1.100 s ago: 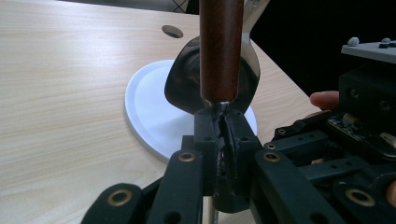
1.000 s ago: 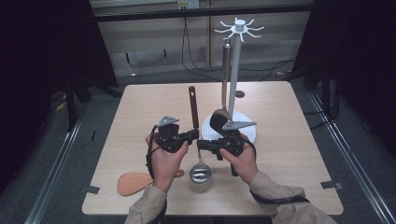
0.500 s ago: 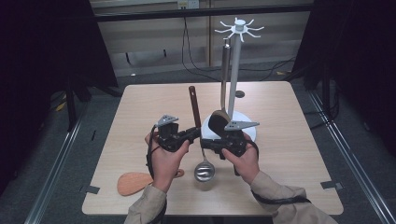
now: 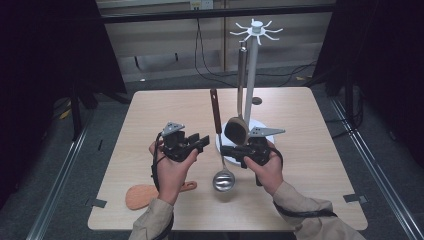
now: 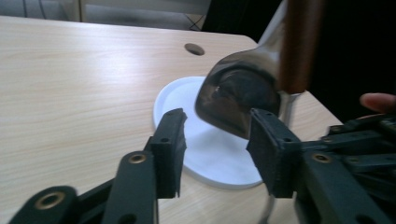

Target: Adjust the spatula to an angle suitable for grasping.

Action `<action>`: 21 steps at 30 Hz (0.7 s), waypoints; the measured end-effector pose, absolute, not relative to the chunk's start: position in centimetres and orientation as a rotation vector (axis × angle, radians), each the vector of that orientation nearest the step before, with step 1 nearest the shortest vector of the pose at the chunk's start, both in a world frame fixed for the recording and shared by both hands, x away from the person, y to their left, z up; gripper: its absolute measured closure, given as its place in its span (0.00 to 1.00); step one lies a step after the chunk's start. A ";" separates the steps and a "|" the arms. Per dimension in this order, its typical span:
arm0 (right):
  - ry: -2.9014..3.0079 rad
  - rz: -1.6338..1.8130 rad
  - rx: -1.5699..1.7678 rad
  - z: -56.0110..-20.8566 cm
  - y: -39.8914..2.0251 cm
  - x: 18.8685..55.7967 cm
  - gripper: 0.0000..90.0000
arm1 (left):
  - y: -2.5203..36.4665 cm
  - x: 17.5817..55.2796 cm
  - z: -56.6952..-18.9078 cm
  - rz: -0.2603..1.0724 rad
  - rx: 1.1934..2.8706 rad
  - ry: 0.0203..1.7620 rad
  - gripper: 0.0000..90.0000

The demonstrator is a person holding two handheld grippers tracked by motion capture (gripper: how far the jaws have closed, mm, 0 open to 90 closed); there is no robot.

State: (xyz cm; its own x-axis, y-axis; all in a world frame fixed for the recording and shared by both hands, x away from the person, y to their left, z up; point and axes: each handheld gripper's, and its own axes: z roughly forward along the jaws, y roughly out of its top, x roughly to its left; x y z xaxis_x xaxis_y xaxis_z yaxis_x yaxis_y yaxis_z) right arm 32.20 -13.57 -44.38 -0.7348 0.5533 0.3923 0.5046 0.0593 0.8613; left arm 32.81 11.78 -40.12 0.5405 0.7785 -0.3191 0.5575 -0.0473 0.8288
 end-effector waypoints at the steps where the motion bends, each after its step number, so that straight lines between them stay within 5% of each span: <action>1: 2.260 1.803 1.126 -44.3 -13.7 32.2 0.95 | 11.8 32.9 -40.3 0.270 1.728 1.134 0.58; 11: 2.239 1.855 1.075 -43.6 -14.4 32.0 0.95 | 11.9 33.5 -42.1 0.371 1.782 1.151 0.31; 21: 2.232 1.894 1.000 -42.6 -15.2 31.6 0.95 | 11.8 33.8 -43.4 0.408 1.820 1.144 0.22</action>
State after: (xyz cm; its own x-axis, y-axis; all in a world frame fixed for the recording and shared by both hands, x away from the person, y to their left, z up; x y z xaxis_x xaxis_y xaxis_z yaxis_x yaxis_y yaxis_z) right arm 31.63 -15.25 -42.57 -0.7898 0.4960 0.3609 0.4369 0.0419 0.8985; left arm 33.85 11.79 -43.41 0.5134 0.8388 -0.1815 0.5350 -0.1474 0.8319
